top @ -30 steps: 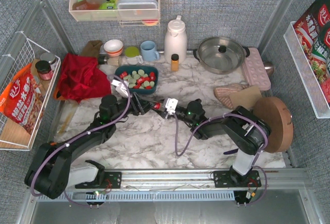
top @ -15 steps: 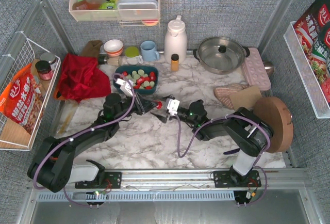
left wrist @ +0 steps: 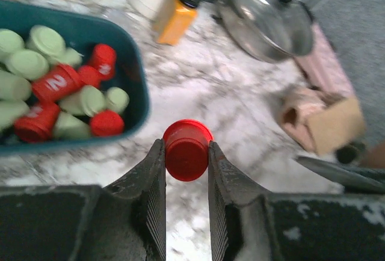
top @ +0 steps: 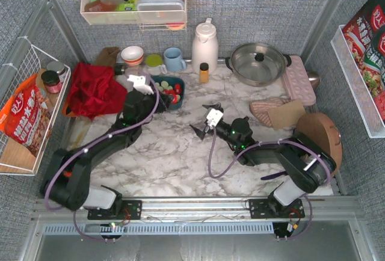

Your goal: Mix the coffee capsules in the storage basket

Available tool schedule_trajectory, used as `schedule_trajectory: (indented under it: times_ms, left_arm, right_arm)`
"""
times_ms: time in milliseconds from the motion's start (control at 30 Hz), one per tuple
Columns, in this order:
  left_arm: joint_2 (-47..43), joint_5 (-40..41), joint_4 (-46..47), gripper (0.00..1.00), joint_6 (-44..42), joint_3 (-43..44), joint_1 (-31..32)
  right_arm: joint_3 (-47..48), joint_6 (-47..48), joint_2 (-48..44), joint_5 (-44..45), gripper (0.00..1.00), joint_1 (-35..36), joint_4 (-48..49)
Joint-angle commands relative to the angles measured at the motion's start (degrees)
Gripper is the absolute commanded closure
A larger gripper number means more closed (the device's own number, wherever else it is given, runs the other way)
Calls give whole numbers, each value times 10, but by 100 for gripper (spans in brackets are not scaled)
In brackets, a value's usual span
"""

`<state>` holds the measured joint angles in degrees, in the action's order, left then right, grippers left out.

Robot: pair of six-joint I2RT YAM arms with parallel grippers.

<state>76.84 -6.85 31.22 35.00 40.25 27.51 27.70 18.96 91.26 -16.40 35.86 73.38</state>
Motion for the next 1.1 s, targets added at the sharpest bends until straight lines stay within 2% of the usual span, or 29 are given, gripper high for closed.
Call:
schedule_trajectory:
  times_ms: [0, 200, 300, 433, 600, 733, 867, 967, 1067]
  left_arm:
    - [93, 65, -33, 93, -79, 83, -17]
    - [282, 72, -63, 92, -100, 257, -47]
    - [350, 91, -57, 91, -116, 312, -51]
    - [412, 112, 13, 89, -136, 335, -53]
    - [456, 94, 0, 87, -144, 373, -55]
    - [469, 138, 33, 86, -172, 358, -55]
    - [477, 140, 53, 83, -186, 351, -55]
    - [490, 123, -9, 75, -174, 383, -55]
    - [496, 108, -63, 52, -157, 403, -55]
  right_arm:
    - [4, 13, -40, 84, 1, -7, -96]
    - [5, 45, -75, 121, 1, -17, -164]
    - [5, 55, -81, 127, 1, -22, -181]
    - [3, 53, -83, 125, 1, -28, -182]
    - [3, 49, -77, 123, 1, -32, -177]
    - [2, 43, -72, 110, 1, -34, -170]
    - [3, 40, -72, 102, 1, -33, -173]
    - [4, 41, -71, 103, 1, -34, -176]
    - [6, 37, -77, 111, 1, -34, -187]
